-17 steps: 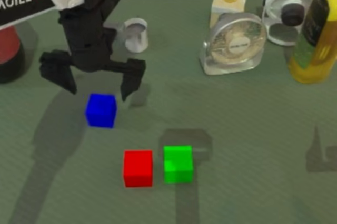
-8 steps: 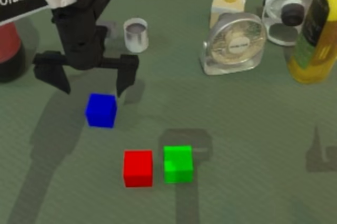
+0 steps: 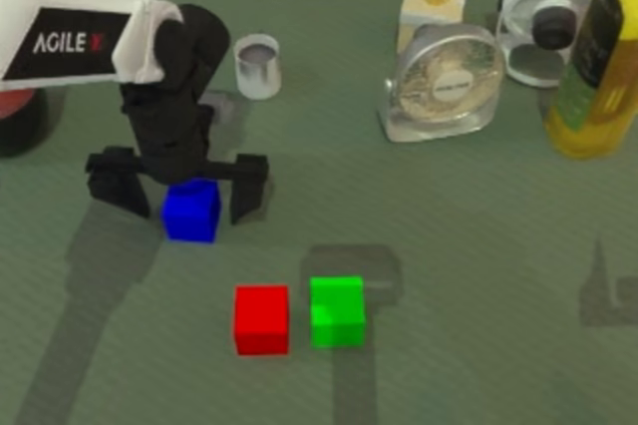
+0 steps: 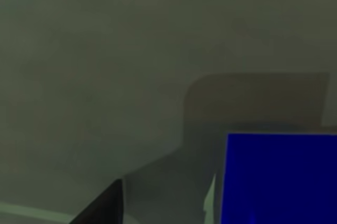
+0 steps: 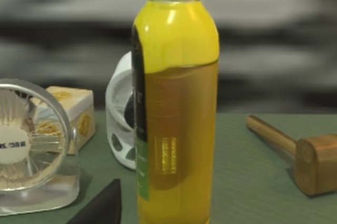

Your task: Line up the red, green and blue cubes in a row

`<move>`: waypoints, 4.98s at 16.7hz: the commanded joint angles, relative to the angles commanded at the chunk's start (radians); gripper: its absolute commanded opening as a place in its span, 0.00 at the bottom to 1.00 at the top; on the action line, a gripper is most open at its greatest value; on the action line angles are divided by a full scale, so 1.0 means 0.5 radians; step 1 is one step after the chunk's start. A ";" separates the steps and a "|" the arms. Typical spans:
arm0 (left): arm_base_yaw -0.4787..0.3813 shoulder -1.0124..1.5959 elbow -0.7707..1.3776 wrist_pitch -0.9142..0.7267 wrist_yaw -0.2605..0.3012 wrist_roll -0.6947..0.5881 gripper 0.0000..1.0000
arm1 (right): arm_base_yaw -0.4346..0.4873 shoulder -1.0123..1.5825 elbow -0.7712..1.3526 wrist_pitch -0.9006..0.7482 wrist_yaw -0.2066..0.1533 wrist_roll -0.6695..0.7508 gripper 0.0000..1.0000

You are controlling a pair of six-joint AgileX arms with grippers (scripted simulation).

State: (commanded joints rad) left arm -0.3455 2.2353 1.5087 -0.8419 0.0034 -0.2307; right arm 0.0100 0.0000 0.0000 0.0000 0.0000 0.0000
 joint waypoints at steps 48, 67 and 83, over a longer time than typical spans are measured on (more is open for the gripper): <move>-0.533 0.046 0.775 -0.729 -0.024 -0.637 0.00 | 0.000 0.000 0.000 0.000 0.000 0.000 1.00; -1.251 0.332 1.073 -0.707 -0.037 -1.473 0.00 | 0.000 0.000 0.000 0.000 0.000 0.000 1.00; -1.256 0.363 0.888 -0.502 -0.038 -1.478 0.68 | 0.000 0.000 0.000 0.000 0.000 0.000 1.00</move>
State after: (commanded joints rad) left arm -0.9734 2.4170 1.9527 -1.0929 -0.0155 -0.9696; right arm 0.0100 0.0000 0.0000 0.0000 0.0000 0.0000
